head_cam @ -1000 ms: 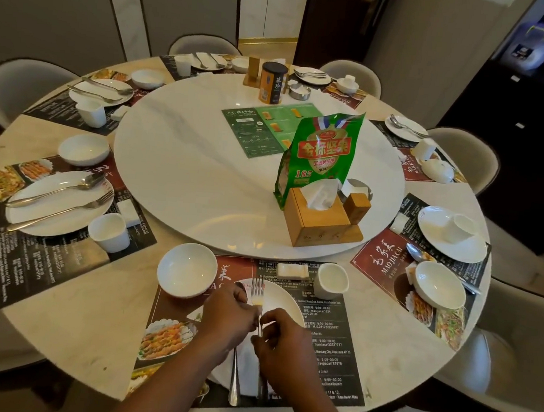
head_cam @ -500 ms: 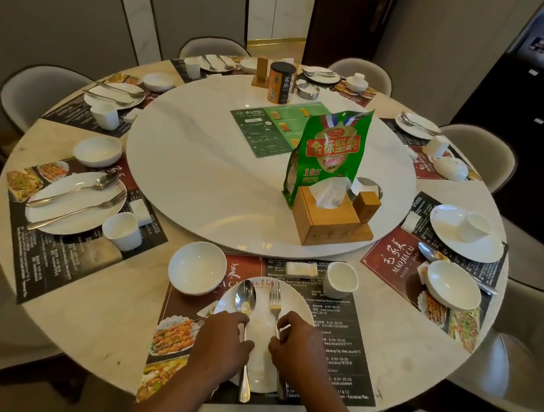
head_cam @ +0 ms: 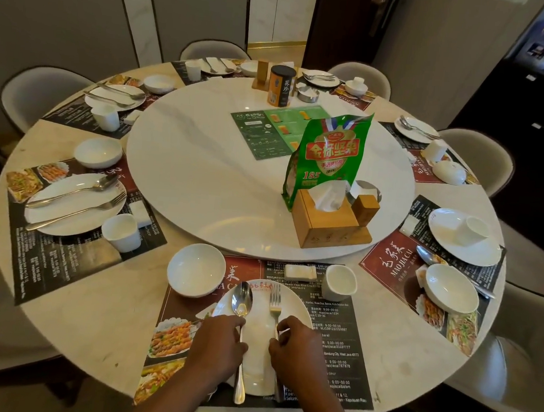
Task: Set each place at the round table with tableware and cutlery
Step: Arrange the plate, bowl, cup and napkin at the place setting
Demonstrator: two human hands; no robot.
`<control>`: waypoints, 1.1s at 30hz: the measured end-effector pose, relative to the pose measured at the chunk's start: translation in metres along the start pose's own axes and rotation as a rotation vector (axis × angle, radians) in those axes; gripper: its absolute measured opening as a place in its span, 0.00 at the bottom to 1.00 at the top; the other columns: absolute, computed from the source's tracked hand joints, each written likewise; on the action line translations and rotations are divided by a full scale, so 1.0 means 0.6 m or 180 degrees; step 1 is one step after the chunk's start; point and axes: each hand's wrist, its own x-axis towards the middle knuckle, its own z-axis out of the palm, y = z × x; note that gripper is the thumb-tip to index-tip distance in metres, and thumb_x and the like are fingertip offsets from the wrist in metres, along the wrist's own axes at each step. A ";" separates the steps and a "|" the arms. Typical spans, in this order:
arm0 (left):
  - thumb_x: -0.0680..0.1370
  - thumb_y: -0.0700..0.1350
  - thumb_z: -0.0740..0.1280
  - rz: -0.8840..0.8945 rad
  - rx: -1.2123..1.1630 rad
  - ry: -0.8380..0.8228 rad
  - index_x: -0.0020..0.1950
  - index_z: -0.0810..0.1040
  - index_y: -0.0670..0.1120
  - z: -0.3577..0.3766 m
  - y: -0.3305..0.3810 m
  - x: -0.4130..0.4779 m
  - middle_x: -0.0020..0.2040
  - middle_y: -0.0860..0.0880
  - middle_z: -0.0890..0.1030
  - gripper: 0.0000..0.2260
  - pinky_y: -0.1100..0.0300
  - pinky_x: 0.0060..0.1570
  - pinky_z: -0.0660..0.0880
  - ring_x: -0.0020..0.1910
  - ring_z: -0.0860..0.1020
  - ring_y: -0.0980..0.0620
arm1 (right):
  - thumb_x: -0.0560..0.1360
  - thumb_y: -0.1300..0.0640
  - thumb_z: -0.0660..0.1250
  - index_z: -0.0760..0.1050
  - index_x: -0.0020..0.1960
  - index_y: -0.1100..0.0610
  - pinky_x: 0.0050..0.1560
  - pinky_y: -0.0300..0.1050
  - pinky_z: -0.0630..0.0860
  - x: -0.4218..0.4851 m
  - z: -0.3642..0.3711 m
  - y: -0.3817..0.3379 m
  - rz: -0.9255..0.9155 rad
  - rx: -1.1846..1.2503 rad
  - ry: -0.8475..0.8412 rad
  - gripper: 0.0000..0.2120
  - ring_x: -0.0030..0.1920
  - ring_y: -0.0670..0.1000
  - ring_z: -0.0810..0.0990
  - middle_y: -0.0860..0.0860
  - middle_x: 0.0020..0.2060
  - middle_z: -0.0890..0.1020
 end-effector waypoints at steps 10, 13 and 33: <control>0.74 0.44 0.73 -0.0048 -0.0290 0.0652 0.60 0.81 0.50 -0.033 -0.024 -0.018 0.46 0.53 0.82 0.15 0.61 0.45 0.79 0.43 0.78 0.57 | 0.76 0.51 0.70 0.78 0.59 0.51 0.44 0.32 0.76 -0.005 -0.017 0.009 -0.0145 -0.0133 0.0193 0.13 0.43 0.42 0.80 0.45 0.47 0.83; 0.73 0.42 0.73 -0.0081 -0.0295 0.0706 0.58 0.81 0.51 -0.046 -0.042 -0.026 0.47 0.54 0.82 0.14 0.64 0.43 0.76 0.44 0.78 0.56 | 0.77 0.50 0.68 0.76 0.62 0.50 0.50 0.35 0.77 -0.007 -0.037 0.028 -0.0146 -0.0240 0.0454 0.15 0.49 0.42 0.78 0.45 0.54 0.80; 0.76 0.42 0.70 -0.0551 -0.0710 0.0441 0.64 0.78 0.53 -0.040 -0.034 -0.016 0.44 0.54 0.81 0.17 0.62 0.44 0.74 0.44 0.78 0.56 | 0.78 0.58 0.68 0.74 0.65 0.49 0.46 0.39 0.80 0.021 -0.062 0.073 0.0259 0.0090 0.0167 0.17 0.40 0.41 0.80 0.44 0.39 0.80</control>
